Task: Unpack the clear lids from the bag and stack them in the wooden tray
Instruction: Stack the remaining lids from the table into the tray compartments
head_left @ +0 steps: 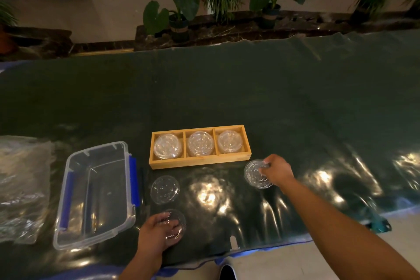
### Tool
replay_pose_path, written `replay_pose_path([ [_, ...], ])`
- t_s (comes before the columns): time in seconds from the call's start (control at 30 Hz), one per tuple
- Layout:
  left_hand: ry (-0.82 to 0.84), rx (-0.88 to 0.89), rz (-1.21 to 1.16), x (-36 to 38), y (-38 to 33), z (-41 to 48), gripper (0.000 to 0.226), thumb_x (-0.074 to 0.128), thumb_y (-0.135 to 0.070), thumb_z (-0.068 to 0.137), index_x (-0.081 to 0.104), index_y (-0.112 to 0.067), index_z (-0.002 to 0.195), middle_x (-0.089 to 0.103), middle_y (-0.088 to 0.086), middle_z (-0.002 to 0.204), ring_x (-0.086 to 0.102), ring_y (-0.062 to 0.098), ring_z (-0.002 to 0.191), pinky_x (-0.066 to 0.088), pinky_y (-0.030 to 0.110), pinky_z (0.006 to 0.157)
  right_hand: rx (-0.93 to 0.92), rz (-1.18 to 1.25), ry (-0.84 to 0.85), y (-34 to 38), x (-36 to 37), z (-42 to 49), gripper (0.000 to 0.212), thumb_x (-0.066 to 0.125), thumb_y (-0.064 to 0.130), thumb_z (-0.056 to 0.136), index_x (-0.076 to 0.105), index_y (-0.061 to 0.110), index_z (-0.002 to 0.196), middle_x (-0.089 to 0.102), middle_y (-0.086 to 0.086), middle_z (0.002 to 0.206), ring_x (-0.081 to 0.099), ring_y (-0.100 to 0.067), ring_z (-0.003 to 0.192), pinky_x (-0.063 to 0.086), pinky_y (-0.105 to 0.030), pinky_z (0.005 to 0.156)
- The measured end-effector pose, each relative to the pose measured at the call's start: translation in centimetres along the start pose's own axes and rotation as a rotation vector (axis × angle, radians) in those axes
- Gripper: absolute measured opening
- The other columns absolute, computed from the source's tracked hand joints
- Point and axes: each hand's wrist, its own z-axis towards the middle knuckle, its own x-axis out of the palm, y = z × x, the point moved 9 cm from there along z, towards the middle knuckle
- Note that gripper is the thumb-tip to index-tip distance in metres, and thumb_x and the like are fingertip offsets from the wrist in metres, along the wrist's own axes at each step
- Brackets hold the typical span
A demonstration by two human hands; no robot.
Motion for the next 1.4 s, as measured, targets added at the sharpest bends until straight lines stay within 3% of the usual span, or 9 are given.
replay_pose_path([
  [0.2,-0.010,-0.002,0.026,-0.4,0.0,0.4,0.031,0.053,0.017,0.093,0.057,0.000,0.119,0.069,0.034,0.106,0.071,0.041,0.085,0.063,0.040,0.059,-0.042,-0.118,-0.010,0.7,1.1,-0.7,0.046,0.081,0.031,0.077,0.061,0.020,0.117,0.057,-0.010,0.120,0.053,-0.032,0.116,0.046,-0.035,0.094],
  [0.33,-0.032,0.021,0.026,-0.4,0.3,0.9,0.033,0.055,0.020,0.091,0.056,0.002,0.118,0.069,0.035,0.102,0.071,0.041,0.083,0.062,0.040,0.060,-0.046,0.033,-0.028,1.3,0.3,-2.1,0.034,0.081,0.020,0.077,0.057,0.021,0.101,0.054,-0.005,0.109,0.063,-0.025,0.087,0.049,-0.031,0.073],
  [0.43,-0.037,0.025,0.007,-0.5,0.3,0.9,0.033,0.058,0.020,0.088,0.057,0.003,0.116,0.067,0.039,0.110,0.068,0.043,0.089,0.060,0.042,0.066,-0.030,0.293,-0.001,2.6,0.6,-4.3,0.031,0.081,0.012,0.075,0.057,0.020,0.092,0.063,-0.001,0.096,0.066,-0.023,0.088,0.050,-0.030,0.066],
  [0.57,-0.041,0.014,-0.031,-1.3,0.6,0.9,0.033,0.063,0.018,0.086,0.060,0.001,0.114,0.070,0.035,0.105,0.071,0.042,0.082,0.063,0.041,0.061,-0.039,0.696,0.185,8.0,5.0,-7.6,0.037,0.079,-0.003,0.076,0.064,0.018,0.102,0.067,-0.007,0.099,0.067,-0.019,0.086,0.056,-0.030,0.071],
  [0.77,-0.111,-0.004,-0.112,-4.0,0.9,2.2,0.028,0.061,0.011,0.091,0.064,-0.008,0.111,0.077,0.024,0.097,0.077,0.040,0.088,0.063,0.047,0.071,-0.169,0.497,0.448,17.7,14.9,-10.3,0.031,0.078,0.006,0.081,0.067,0.027,0.101,0.064,0.007,0.106,0.061,-0.011,0.097,0.054,-0.024,0.075],
  [0.97,-0.138,-0.055,-0.139,-4.4,1.7,2.9,0.028,0.058,0.014,0.090,0.061,-0.007,0.107,0.077,0.024,0.092,0.076,0.038,0.085,0.064,0.043,0.066,-0.366,0.075,0.334,20.3,18.3,-10.7,0.028,0.077,0.019,0.079,0.060,0.029,0.099,0.055,0.013,0.096,0.056,-0.018,0.108,0.051,-0.035,0.095],
  [1.07,-0.135,-0.060,-0.133,-4.0,1.5,2.7,0.027,0.055,0.015,0.091,0.059,-0.007,0.106,0.074,0.027,0.096,0.074,0.040,0.090,0.062,0.042,0.065,-0.464,-0.047,0.295,20.8,19.0,-11.2,0.030,0.077,0.024,0.078,0.061,0.030,0.102,0.055,0.008,0.107,0.050,-0.018,0.110,0.049,-0.034,0.095],
  [1.3,-0.093,-0.090,-0.125,-4.3,1.5,3.0,0.028,0.055,0.012,0.094,0.059,-0.008,0.112,0.074,0.027,0.103,0.075,0.038,0.093,0.063,0.041,0.062,-0.341,0.146,0.299,18.4,17.4,-10.6,0.032,0.078,0.020,0.080,0.057,0.023,0.104,0.053,0.003,0.111,0.057,-0.014,0.095,0.045,-0.025,0.080],
  [1.4,-0.047,-0.071,-0.126,-4.4,1.5,3.1,0.030,0.056,0.012,0.094,0.059,-0.008,0.117,0.076,0.027,0.102,0.078,0.037,0.088,0.064,0.043,0.067,-0.130,0.491,0.242,14.9,14.3,-10.3,0.027,0.076,0.015,0.084,0.057,0.021,0.103,0.062,0.001,0.103,0.061,-0.017,0.094,0.052,-0.028,0.075],
])
